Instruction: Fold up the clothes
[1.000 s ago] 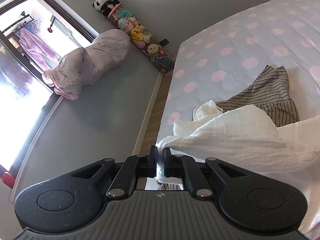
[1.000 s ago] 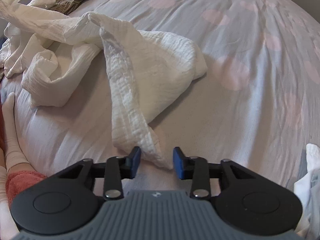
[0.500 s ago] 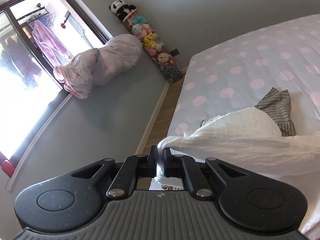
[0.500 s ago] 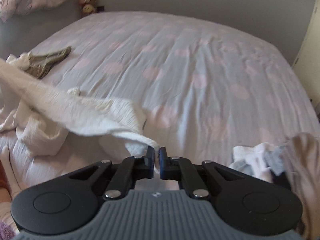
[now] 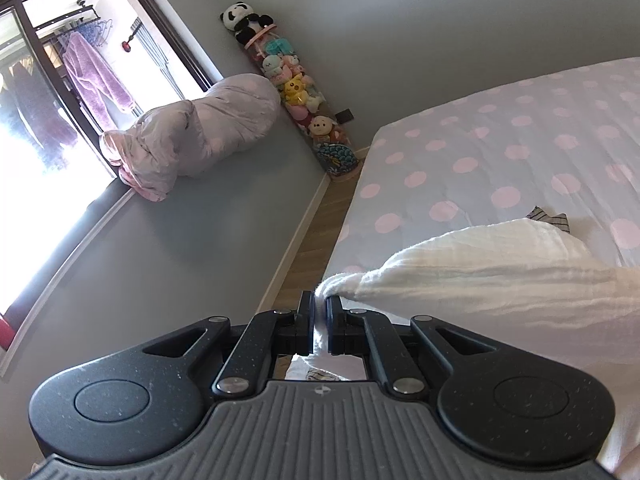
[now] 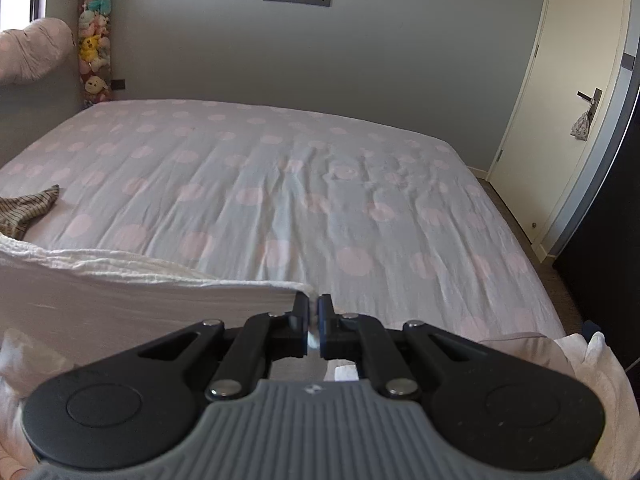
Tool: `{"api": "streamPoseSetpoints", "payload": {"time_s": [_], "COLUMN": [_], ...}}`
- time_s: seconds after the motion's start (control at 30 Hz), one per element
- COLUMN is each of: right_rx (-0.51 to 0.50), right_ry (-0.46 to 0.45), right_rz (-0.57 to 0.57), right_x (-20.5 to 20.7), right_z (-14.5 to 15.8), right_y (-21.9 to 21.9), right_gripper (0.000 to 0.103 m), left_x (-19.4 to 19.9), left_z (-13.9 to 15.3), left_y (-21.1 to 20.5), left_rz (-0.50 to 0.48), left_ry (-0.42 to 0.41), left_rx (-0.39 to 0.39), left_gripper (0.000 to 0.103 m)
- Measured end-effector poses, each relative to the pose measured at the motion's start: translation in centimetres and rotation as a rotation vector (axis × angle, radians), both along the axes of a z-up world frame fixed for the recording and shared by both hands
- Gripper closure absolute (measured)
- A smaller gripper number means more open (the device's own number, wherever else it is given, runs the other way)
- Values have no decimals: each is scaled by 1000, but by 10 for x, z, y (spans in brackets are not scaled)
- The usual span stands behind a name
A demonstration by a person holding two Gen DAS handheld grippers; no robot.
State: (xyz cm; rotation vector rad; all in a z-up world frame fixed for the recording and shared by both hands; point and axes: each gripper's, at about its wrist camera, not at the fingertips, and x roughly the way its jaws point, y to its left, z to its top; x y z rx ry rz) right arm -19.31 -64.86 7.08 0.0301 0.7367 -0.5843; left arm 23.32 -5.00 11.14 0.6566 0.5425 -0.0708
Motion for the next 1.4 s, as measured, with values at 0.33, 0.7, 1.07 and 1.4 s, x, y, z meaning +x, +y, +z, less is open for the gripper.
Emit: {"api": "streamPoseSetpoints", "payload": {"time_s": [0.33, 0.7, 1.07, 1.4], "right_rx": [-34, -67, -19, 48], "right_ry": [124, 224, 283, 194], "right_rz": [-97, -104, -81, -10], "right_x": [109, 251, 298, 245], "right_z": [-56, -119, -169, -140], "right_y": [-70, -146, -157, -93], "right_gripper": [98, 98, 67, 65], "left_x": [87, 196, 208, 138], "left_z": [-60, -135, -179, -117], "left_y": [-89, -169, -168, -130], "left_rz": [-32, -13, -45, -117], "left_ry": [50, 91, 199, 164], "left_rx": [164, 292, 276, 153], "left_gripper": [99, 99, 73, 55]}}
